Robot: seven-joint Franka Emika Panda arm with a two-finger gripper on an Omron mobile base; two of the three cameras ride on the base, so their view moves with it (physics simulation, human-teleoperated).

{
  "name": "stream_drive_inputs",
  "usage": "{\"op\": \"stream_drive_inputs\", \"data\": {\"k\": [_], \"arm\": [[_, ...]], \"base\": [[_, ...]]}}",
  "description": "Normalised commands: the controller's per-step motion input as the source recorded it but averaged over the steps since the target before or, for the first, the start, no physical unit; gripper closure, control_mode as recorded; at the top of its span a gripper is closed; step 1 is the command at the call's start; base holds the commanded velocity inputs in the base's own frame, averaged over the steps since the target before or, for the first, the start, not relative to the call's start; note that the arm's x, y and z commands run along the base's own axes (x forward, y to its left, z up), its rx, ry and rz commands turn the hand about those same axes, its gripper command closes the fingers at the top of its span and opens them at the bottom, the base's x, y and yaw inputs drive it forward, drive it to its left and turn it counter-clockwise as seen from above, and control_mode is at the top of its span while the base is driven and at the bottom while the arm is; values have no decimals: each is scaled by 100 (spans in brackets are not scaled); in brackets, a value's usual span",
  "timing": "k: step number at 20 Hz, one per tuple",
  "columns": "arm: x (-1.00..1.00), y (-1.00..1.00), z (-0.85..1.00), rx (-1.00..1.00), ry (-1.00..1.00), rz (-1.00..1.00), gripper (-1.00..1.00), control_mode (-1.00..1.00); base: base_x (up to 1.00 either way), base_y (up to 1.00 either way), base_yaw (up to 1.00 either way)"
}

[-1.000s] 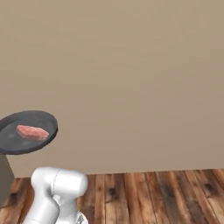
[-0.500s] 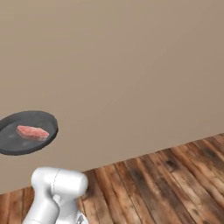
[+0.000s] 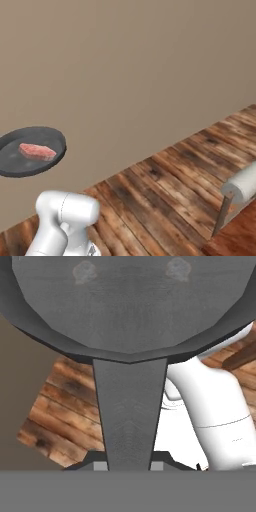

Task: Pick up the pan with the steak in it and place it on the dining table. Then place the steak on the plate.

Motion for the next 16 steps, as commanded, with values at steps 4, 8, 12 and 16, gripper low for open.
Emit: {"op": "stream_drive_inputs", "data": {"k": [4, 8, 12, 16], "arm": [[0, 0, 0, 0, 0, 0, 100, 100], [0, 0, 0, 0, 0, 0, 100, 100], [0, 0, 0, 0, 0, 0, 100, 100], [0, 0, 0, 0, 0, 0, 100, 100]], "base": [[0, 0, -50], [0, -1, -50], [0, -3, -50], [0, -5, -50]]}}
